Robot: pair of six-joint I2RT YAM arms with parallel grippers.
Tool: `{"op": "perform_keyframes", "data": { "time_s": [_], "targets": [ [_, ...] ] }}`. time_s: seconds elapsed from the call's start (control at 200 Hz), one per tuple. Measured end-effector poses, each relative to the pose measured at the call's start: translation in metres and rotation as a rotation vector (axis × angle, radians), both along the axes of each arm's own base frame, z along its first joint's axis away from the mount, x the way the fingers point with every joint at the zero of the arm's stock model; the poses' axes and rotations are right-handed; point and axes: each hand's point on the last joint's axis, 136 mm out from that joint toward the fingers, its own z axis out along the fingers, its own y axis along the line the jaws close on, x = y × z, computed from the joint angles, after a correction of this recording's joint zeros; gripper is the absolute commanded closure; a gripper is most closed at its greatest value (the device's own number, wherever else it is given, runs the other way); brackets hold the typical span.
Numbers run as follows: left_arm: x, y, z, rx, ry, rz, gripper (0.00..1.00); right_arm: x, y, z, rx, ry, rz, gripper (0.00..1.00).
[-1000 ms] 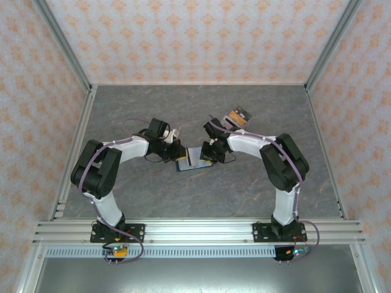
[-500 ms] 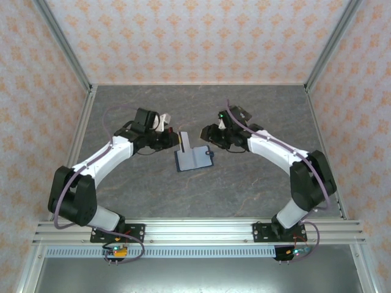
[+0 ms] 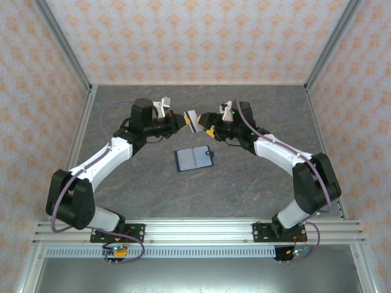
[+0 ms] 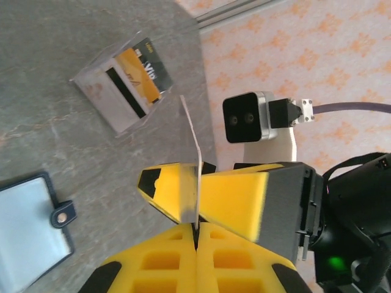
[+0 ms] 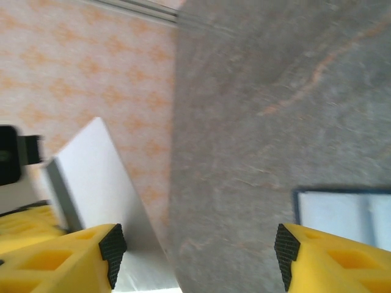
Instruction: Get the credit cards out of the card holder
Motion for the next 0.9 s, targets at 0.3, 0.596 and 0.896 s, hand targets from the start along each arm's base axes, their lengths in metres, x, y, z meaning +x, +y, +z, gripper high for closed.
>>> {"op": "perform_keyframes", "data": {
  "time_s": [0.3, 0.596, 0.896],
  "targets": [
    [0.003, -0.010, 0.005, -0.065, 0.035, -0.035, 0.96, 0.005, 0.001, 0.027, 0.133, -0.024, 0.042, 0.56],
    [0.004, -0.010, 0.010, -0.070, 0.037, -0.029, 0.90, 0.002, 0.003, 0.033, 0.163, -0.033, 0.082, 0.86],
    [0.001, 0.010, -0.023, 0.120, 0.125, 0.025, 0.27, 0.010, -0.012, 0.014, 0.024, -0.055, 0.061, 1.00]
  ]
}}
